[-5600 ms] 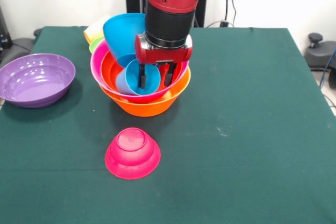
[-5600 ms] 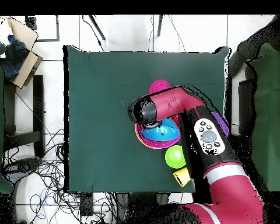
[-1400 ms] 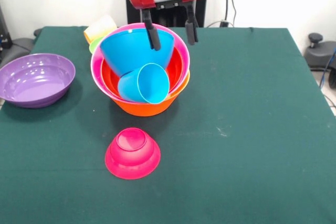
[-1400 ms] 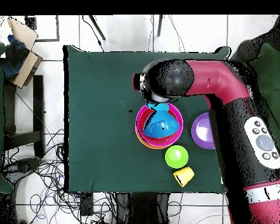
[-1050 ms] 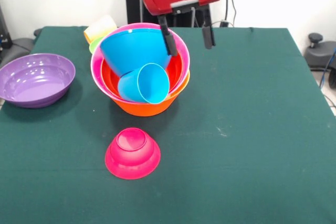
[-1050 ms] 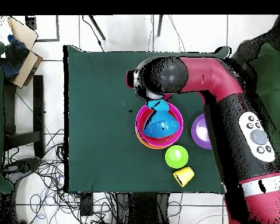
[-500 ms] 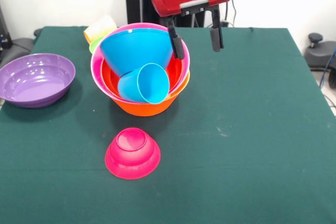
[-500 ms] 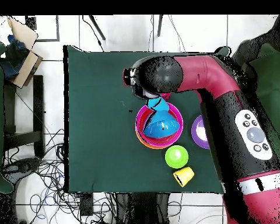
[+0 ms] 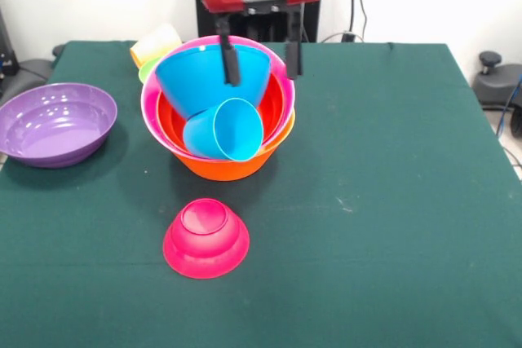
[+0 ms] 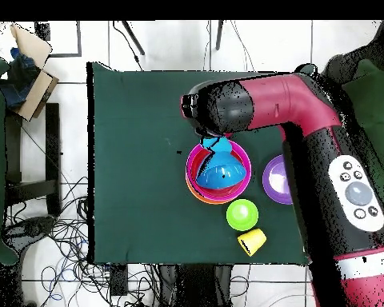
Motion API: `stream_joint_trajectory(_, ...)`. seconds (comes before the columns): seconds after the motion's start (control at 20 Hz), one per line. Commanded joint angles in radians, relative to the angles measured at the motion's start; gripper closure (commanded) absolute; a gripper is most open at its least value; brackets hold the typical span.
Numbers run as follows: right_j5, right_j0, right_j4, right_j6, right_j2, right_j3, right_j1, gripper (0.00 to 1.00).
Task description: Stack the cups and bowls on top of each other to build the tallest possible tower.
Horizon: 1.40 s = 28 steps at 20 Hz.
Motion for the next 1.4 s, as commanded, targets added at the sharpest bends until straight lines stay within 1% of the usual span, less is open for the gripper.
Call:
stream_joint_trajectory(0.05, -0.006, -0.075, -0.087, -0.360, 0.006, 0.039, 0.005, 0.00)
stream_joint_trajectory(0.1, -0.015, -0.099, -0.092, -0.386, 0.017, 0.047, 0.016, 0.00)
stream_joint_trajectory(0.25, -0.038, -0.142, -0.107, -0.421, 0.039, 0.065, 0.030, 0.00)
stream_joint_trajectory(0.45, -0.021, -0.196, -0.115, -0.486, 0.065, 0.078, 0.037, 0.00)
stream_joint_trajectory(0.6, -0.004, -0.235, -0.124, -0.565, 0.085, 0.054, 0.068, 0.00)
stream_joint_trajectory(0.8, 0.019, -0.259, -0.139, -0.654, 0.098, -0.007, 0.123, 0.00)
stream_joint_trajectory(1.0, -0.033, -0.265, -0.164, -0.691, 0.103, -0.034, 0.186, 0.00)
stream_joint_trajectory(1.05, -0.042, -0.266, -0.167, -0.690, 0.102, -0.031, 0.190, 0.00)
stream_joint_trajectory(1.25, -0.097, -0.285, -0.176, -0.671, 0.095, 0.020, 0.192, 0.00)
stream_joint_trajectory(1.4, -0.155, -0.320, -0.195, -0.647, 0.086, 0.094, 0.185, 0.00)
